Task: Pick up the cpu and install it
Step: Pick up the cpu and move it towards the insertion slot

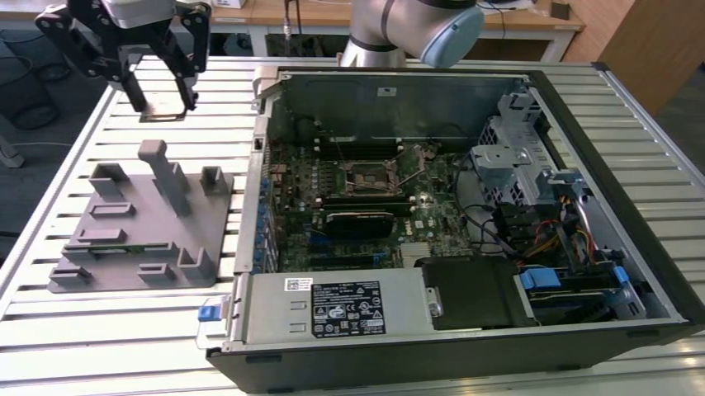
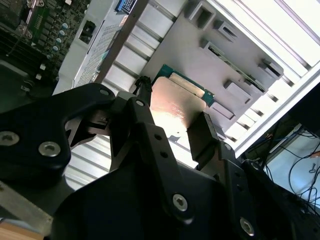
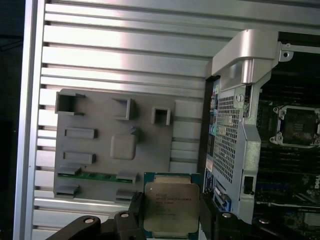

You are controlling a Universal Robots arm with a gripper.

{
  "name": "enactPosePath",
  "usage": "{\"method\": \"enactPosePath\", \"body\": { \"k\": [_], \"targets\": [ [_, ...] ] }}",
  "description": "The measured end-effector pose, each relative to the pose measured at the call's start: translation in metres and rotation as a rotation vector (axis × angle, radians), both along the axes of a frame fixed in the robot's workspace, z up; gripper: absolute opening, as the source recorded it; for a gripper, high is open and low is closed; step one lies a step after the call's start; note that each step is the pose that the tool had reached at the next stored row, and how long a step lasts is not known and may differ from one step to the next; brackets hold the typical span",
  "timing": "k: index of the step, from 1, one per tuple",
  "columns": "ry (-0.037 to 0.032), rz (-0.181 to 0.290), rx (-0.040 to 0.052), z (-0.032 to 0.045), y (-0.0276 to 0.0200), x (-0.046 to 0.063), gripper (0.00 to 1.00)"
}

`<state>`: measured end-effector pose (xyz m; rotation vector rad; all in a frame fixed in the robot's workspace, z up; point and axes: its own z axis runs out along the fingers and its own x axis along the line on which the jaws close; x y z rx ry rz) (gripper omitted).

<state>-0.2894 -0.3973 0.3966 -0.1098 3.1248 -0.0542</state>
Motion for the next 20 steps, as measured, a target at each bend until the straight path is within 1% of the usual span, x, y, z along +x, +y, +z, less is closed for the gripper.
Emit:
{"method": "enactPosePath", "body": {
  "k": [16, 20],
  "targets": [
    [0.0, 0.0, 0.0001, -0.0002, 0.0, 0.007, 0.54],
    [0.0001, 0.0, 0.0, -0.0006, 0.0, 0.013, 0.54]
  ]
}}
